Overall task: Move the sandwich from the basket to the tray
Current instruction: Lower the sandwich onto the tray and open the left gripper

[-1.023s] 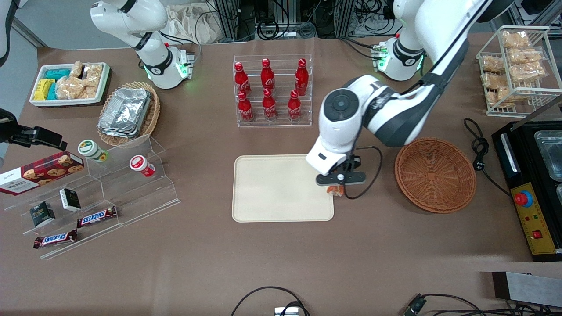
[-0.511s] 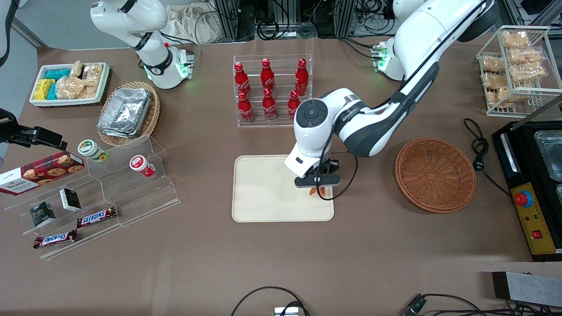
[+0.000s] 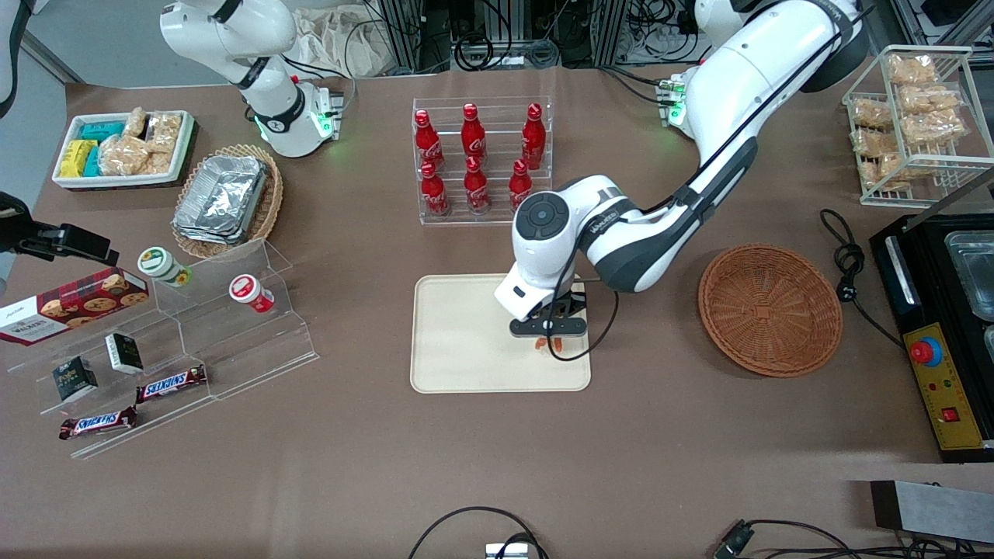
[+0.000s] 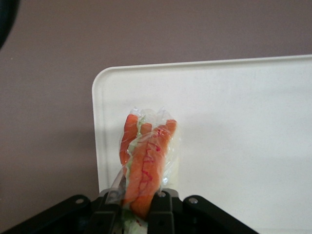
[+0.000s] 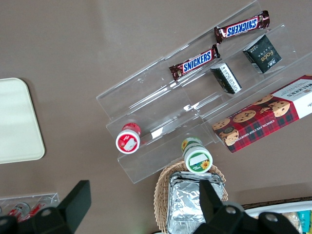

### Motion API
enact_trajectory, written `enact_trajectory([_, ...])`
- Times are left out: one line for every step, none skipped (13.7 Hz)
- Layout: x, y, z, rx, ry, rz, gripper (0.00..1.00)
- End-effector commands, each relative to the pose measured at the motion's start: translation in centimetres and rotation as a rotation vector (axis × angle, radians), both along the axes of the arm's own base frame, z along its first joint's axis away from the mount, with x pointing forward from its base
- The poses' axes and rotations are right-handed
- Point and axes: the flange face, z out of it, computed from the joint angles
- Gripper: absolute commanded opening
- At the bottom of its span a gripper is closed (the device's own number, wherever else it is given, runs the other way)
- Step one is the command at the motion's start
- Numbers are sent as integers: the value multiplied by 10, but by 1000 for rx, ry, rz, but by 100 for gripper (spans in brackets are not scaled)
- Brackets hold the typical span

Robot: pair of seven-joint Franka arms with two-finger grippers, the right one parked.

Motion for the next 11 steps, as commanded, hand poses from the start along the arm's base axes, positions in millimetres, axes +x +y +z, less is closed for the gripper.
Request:
enact_trajectory([-4, -13, -16, 12, -9, -15, 21])
enact_trajectory([-4, -13, -22, 13, -1, -15, 21])
enact_trajectory([-2, -10, -28, 21, 5, -11, 21])
enact_trajectory([-3, -11, -29, 23, 6, -11, 22])
enact_trajectory([-3, -10, -33, 27, 10, -11, 22])
enact_trajectory([-2, -9, -36, 30, 10, -9, 22])
enact_trajectory([-2, -9, -38, 31, 13, -7, 22])
enact_trajectory([-4, -10, -43, 32, 20, -11, 23])
enact_trajectory([-4, -10, -47, 40, 19, -11, 24])
enact_trajectory([-6, -13, -56, 45, 10, -2, 25])
enact_trajectory([-6, -16, -62, 42, -13, 12, 26])
